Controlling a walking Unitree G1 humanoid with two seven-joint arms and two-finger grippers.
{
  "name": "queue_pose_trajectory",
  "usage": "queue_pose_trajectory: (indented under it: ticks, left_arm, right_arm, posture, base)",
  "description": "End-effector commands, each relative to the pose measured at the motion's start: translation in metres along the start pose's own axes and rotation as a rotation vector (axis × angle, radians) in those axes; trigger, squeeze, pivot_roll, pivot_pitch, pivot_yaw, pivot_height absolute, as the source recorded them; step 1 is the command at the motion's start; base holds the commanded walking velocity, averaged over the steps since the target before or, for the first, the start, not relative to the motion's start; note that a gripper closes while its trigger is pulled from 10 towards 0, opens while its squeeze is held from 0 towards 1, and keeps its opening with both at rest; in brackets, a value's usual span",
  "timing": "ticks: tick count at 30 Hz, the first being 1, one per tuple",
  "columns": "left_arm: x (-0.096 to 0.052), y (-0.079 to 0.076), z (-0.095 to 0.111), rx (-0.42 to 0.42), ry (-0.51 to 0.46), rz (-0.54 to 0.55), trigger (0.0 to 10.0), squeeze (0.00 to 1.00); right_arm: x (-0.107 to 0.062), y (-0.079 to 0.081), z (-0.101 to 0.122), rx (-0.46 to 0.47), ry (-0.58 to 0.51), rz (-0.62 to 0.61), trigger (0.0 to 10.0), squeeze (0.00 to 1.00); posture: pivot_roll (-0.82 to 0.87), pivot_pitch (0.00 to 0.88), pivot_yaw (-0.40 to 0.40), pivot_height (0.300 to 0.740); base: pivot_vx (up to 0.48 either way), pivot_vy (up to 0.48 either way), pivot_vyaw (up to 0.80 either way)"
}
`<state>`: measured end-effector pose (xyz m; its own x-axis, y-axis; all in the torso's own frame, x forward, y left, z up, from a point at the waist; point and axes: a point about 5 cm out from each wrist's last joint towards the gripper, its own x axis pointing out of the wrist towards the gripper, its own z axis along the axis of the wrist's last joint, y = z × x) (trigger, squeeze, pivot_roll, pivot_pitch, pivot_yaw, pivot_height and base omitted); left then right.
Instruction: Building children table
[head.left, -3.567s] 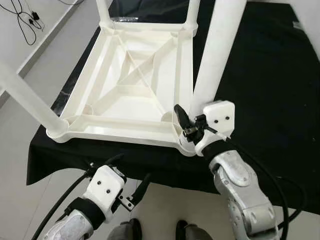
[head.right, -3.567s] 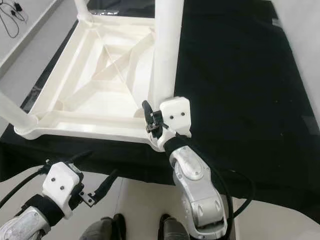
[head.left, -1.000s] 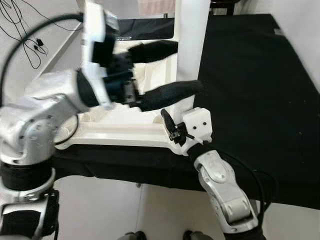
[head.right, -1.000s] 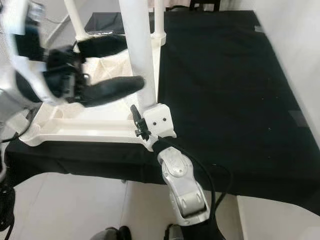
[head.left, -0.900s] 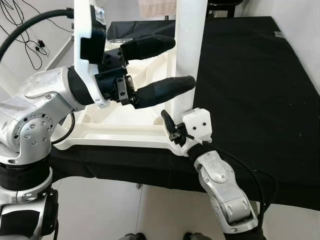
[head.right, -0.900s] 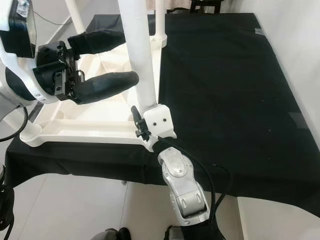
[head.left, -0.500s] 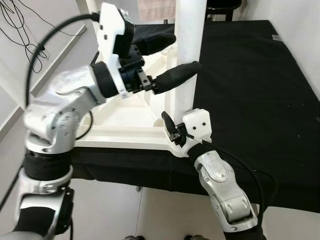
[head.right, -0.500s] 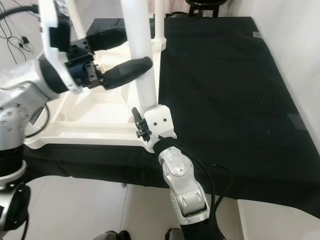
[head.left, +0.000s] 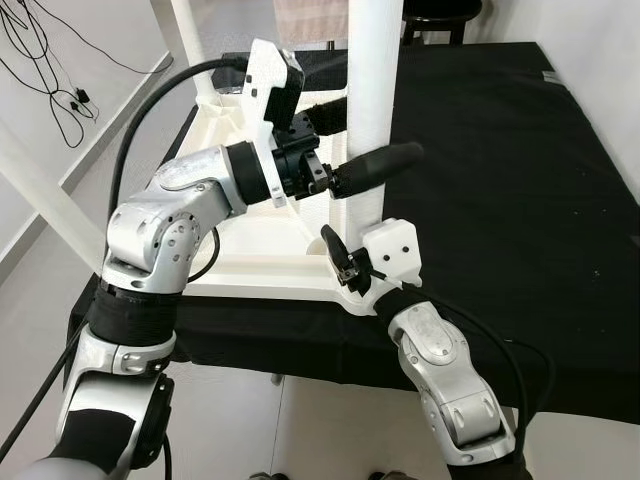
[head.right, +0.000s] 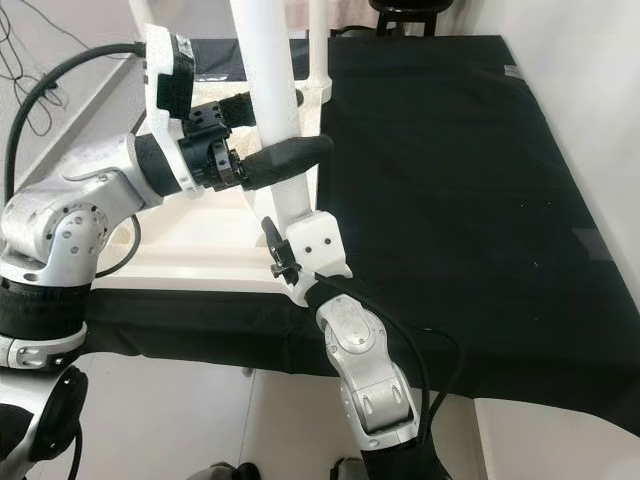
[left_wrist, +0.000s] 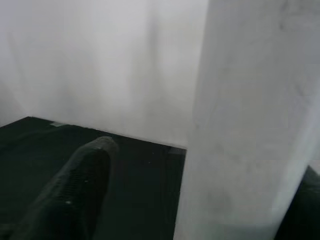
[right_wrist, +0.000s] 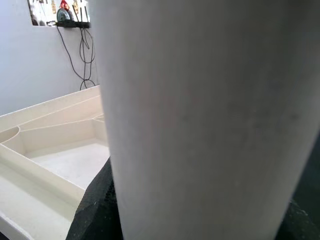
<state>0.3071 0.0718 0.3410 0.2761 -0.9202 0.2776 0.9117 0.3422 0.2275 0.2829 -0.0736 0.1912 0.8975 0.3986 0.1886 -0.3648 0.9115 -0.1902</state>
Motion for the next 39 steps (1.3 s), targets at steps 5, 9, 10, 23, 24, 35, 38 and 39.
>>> queue_pose_trajectory:
  ticks: [5, 9, 10, 23, 24, 35, 38, 39]
  left_arm:
    - [0.004, 0.005, 0.002, 0.093, 0.042, 0.060, 0.0, 0.00]
    - [0.003, 0.012, 0.007, 0.153, 0.039, 0.131, 0.0, 0.00]
    - [0.002, 0.014, 0.009, 0.167, 0.035, 0.150, 0.0, 0.00]
    - [-0.002, 0.020, 0.017, 0.159, 0.014, 0.186, 0.0, 0.00]
    - [0.000, 0.019, 0.016, 0.156, 0.012, 0.178, 0.0, 0.00]
    - [0.006, 0.007, 0.006, 0.112, 0.003, 0.124, 0.0, 0.00]
    - [0.006, 0.007, 0.005, 0.108, 0.003, 0.129, 0.0, 0.00]
    - [0.006, 0.008, 0.005, 0.106, 0.002, 0.134, 0.0, 0.00]
  right_arm:
    - [-0.003, 0.016, -0.016, 0.044, 0.090, 0.093, 10.0, 0.00]
    - [-0.001, 0.014, -0.015, 0.074, 0.092, 0.101, 10.0, 0.00]
    - [0.000, 0.014, -0.014, 0.074, 0.088, 0.106, 10.0, 0.00]
    - [0.037, -0.019, 0.019, 0.102, 0.006, 0.209, 10.0, 1.00]
    - [0.040, -0.022, 0.023, 0.109, -0.003, 0.258, 10.0, 1.00]
    - [0.060, -0.038, 0.034, -0.022, 0.016, 0.711, 10.0, 0.00]
    - [0.064, -0.039, 0.034, -0.025, 0.025, 0.736, 10.0, 0.00]
    - [0.068, -0.039, 0.034, -0.017, 0.030, 0.754, 10.0, 0.00]
  posture:
    - [-0.02, 0.162, 0.039, 0.740]
    - [-0.01, 0.162, 0.035, 0.740]
    - [-0.01, 0.162, 0.035, 0.740]
    - [-0.01, 0.156, 0.027, 0.740]
    - [-0.01, 0.157, 0.029, 0.740]
    - [0.00, 0.158, 0.020, 0.740]
    - [0.00, 0.158, 0.020, 0.740]
    - [-0.01, 0.158, 0.019, 0.740]
  base:
    - [0.000, 0.000, 0.00]
    - [0.000, 0.000, 0.00]
    - [0.000, 0.000, 0.00]
    - [0.000, 0.000, 0.00]
    - [0.000, 0.000, 0.00]
    - [0.000, 0.000, 0.00]
    - [0.000, 0.000, 0.00]
    - [0.000, 0.000, 0.00]
